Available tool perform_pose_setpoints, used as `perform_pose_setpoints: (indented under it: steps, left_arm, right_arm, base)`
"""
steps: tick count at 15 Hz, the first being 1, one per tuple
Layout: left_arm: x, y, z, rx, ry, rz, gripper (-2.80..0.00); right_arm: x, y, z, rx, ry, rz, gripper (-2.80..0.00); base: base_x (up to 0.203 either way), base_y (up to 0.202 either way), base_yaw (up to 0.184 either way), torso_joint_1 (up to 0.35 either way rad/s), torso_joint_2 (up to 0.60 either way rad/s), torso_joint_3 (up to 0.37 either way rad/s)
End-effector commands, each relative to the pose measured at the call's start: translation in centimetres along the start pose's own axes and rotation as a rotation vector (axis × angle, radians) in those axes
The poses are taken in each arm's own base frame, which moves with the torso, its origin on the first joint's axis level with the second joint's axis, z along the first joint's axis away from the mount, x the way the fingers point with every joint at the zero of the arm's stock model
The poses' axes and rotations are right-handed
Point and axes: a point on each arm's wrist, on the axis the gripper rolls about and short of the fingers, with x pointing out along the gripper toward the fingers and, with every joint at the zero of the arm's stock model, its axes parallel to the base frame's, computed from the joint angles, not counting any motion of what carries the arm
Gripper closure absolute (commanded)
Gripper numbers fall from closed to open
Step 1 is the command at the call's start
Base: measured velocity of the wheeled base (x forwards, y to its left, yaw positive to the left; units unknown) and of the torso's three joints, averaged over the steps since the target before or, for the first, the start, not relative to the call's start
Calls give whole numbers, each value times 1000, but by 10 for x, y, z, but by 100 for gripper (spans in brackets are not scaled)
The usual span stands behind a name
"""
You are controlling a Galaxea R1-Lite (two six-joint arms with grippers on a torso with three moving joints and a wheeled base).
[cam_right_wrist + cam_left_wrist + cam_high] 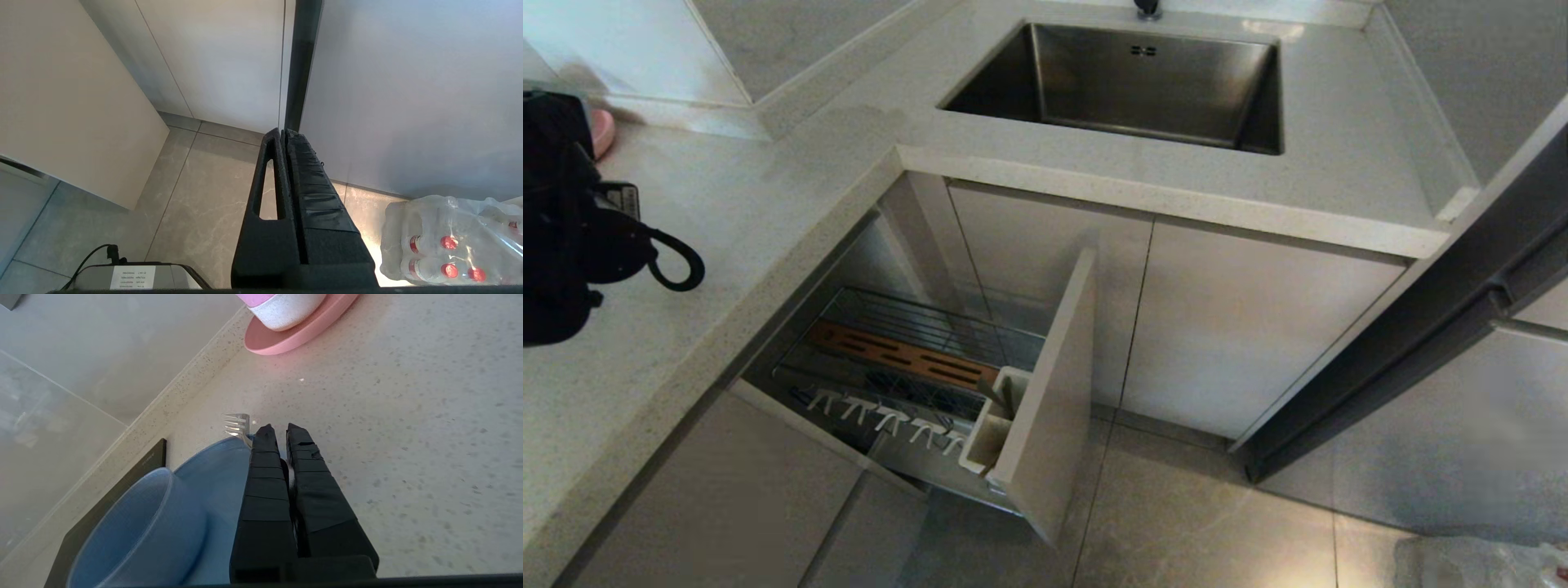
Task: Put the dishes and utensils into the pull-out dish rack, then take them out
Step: Take the fork out of the cupboard
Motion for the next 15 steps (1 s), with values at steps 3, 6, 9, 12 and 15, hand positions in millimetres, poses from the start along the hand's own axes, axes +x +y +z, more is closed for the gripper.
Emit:
perform_pose_setpoints:
  steps: [3,6,9,12,15]
  left_arm:
    - [-6,5,5,-17,-14,2,0]
    - [-18,21,19,-87,-68,18,0]
    - [-27,37,30,-133,-108,35,0]
    - [-25,35,27,-119,-88,51,0]
    - [-19,25,18,-62,-10,128,0]
  right_arm:
    - [0,0,0,0,0,0,0]
    - [0,0,0,0,-1,0,0]
    - [0,0,0,0,0,0,0]
    - [0,0,0,0,-1,0,0]
    - [0,0,0,0,0,0,0]
  base:
    - [0,0,0,0,0,0]
    - [0,0,0,0,0,0]
    - [0,0,0,0,0,0]
    - [0,0,0,0,0,0]
    - [0,0,0,0,0,0]
